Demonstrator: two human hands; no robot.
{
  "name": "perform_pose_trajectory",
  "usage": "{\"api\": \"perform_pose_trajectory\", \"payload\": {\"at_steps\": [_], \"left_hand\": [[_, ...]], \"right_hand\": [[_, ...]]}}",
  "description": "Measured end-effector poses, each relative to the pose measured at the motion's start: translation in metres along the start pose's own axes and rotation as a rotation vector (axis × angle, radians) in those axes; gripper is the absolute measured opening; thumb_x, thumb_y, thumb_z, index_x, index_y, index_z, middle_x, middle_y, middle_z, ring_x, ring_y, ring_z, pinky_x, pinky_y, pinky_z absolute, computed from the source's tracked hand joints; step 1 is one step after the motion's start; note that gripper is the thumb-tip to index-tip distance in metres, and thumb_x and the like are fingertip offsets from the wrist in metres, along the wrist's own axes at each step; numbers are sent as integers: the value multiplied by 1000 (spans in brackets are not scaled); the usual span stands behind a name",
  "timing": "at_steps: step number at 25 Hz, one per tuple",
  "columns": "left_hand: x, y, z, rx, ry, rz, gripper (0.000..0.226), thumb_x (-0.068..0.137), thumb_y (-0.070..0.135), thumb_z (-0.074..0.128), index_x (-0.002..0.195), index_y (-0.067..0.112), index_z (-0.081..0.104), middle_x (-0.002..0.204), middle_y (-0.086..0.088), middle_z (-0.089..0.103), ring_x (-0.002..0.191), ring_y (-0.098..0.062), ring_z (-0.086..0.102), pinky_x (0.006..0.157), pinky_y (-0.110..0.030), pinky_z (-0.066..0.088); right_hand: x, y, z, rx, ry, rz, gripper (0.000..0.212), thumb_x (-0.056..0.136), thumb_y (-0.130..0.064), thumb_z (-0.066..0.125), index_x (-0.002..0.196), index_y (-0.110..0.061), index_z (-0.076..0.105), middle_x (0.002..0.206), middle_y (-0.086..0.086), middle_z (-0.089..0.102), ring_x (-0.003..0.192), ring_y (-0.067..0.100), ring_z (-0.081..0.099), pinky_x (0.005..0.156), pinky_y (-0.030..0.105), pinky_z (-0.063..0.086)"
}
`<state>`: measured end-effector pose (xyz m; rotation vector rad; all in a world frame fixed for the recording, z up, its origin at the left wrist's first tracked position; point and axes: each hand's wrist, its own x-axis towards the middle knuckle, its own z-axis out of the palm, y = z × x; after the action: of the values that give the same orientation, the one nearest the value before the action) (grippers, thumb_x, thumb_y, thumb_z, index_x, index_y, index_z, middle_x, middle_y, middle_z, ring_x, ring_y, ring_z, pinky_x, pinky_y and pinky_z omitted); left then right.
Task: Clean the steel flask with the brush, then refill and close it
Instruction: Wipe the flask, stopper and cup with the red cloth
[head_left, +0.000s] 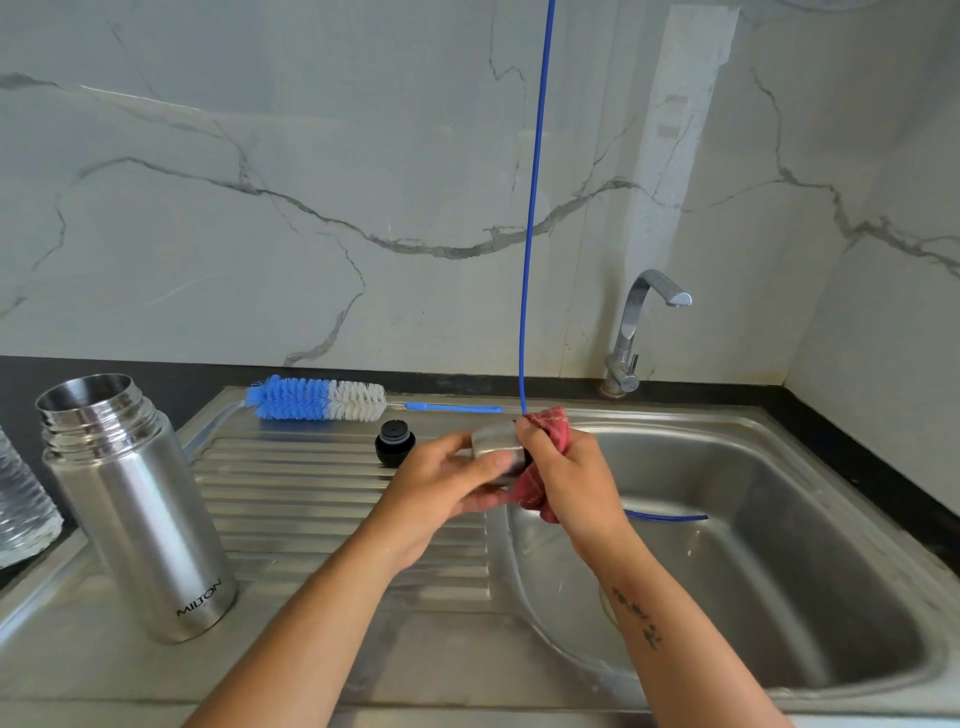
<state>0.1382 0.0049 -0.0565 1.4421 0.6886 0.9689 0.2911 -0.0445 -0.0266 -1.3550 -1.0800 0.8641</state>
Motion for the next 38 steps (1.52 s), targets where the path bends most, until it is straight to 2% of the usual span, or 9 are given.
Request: {"api": "perform_pose_trajectory", "payload": {"at_steps": [5, 9, 13, 17, 19, 24, 27, 33, 38], "left_hand": [[1, -11, -8, 678, 42, 605, 77, 70, -1, 90, 138, 26, 64, 128, 5, 65, 104, -23, 68, 101, -32, 54], [-5, -1, 0, 324, -10, 213, 72, 74, 26, 93, 138, 31, 60, 122, 8, 72, 103, -15, 73, 94, -29, 58], [2, -2, -3, 37, 70, -22, 42, 82, 39, 78, 116, 17, 73, 103, -6, 77, 98, -27, 75, 89, -44, 62], [-1, -13, -7, 667, 85, 558, 62, 78, 14, 88, 136, 19, 67, 129, 4, 69, 115, -14, 68, 105, -32, 52], [1, -13, -7, 730, 74, 677, 65, 75, 6, 89, 135, 18, 68, 136, 6, 65, 126, -11, 61, 109, -29, 48], [-2, 5, -4, 33, 46, 15, 61, 79, 37, 85, 134, 20, 66, 115, -4, 75, 108, -21, 73, 93, -37, 60], [0, 4, -8, -58, -44, -114, 45, 87, 29, 75, 127, 8, 70, 116, -15, 75, 109, -31, 73, 96, -45, 58], [-5, -17, -8, 601, -32, 347, 75, 71, -6, 87, 137, 23, 66, 135, 14, 65, 125, -3, 62, 106, -29, 51], [-10, -12, -5, 922, 29, 761, 58, 78, -6, 84, 127, 24, 74, 139, 5, 63, 124, -16, 62, 104, -31, 51]], "right_hand": [[5, -2, -13, 209, -121, 231, 30, 98, -31, 62, 102, -3, 72, 83, 16, 69, 77, 28, 67, 63, 36, 59], [4, -2, -10, 36, -49, 72, 37, 101, -33, 60, 81, -2, 62, 58, 12, 57, 48, 20, 50, 46, 27, 40], [3, 1, -7, -63, -20, -8, 44, 101, -34, 59, 76, 1, 57, 59, 16, 56, 51, 23, 50, 43, 26, 37], [9, 3, -15, 86, -52, 166, 31, 97, -35, 63, 87, -8, 71, 79, 17, 73, 74, 36, 69, 78, 48, 60], [10, 2, -21, 119, -82, 198, 32, 96, -36, 63, 101, -6, 74, 98, 22, 77, 96, 40, 74, 94, 53, 58], [6, -1, -13, -32, -41, 39, 44, 101, -36, 59, 87, 5, 67, 62, 18, 65, 55, 22, 56, 53, 31, 45], [6, 5, -10, -58, -46, 18, 49, 101, -35, 59, 90, 13, 61, 56, 11, 57, 49, 19, 47, 44, 26, 36], [13, 10, -15, -103, -85, 207, 33, 97, -34, 62, 101, -2, 73, 87, 16, 77, 73, 24, 72, 68, 38, 59], [16, 7, -25, 307, -85, 416, 28, 94, -27, 69, 109, -4, 67, 81, 16, 72, 61, 30, 72, 57, 45, 61]]}}
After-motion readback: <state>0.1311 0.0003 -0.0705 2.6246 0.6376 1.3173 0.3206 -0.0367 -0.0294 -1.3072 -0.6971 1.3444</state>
